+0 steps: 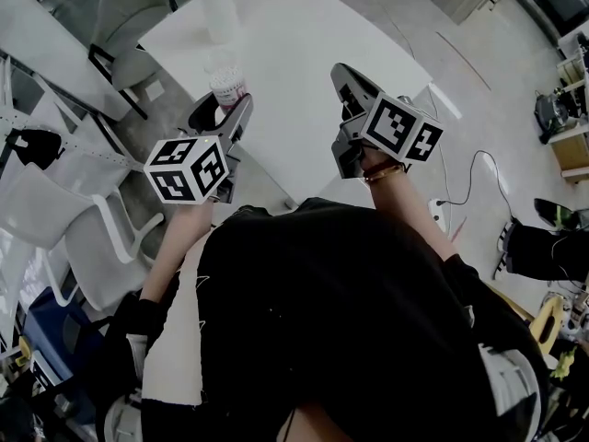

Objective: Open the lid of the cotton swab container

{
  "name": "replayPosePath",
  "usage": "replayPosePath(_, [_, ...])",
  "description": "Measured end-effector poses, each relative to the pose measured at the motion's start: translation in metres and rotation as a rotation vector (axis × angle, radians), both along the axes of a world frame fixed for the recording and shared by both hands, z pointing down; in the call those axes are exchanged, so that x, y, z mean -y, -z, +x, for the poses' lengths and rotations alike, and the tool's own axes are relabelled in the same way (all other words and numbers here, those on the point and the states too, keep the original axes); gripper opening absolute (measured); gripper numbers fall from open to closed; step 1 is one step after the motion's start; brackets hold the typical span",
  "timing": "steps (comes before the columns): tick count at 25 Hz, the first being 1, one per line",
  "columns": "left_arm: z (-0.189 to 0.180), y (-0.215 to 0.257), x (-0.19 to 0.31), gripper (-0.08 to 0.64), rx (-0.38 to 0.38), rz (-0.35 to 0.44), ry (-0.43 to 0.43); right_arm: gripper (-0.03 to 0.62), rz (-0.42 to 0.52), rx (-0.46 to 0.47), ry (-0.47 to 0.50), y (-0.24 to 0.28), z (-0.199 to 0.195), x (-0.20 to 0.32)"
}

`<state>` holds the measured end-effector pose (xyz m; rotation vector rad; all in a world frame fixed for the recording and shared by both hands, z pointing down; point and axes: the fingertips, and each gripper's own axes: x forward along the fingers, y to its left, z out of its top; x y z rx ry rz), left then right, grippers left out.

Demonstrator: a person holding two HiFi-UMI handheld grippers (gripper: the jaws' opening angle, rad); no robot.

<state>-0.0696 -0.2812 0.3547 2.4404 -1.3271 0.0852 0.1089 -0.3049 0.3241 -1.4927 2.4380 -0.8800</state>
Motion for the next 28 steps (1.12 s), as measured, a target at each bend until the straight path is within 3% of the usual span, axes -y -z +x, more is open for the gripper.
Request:
replayPosePath(8, [0.003,-0.005,0.006,0.249,-0.002,-0.012,0.0,0.003,-0.028,-0.08,-0.001,-0.015,0.006,0.002])
replayPosePath(28, [-0.005,-0.007,-0.002,0.249,-0.011,-0.016,0.005,0.003,-0.054,-0.092,0.0,-0.026,-0.001,-0.005])
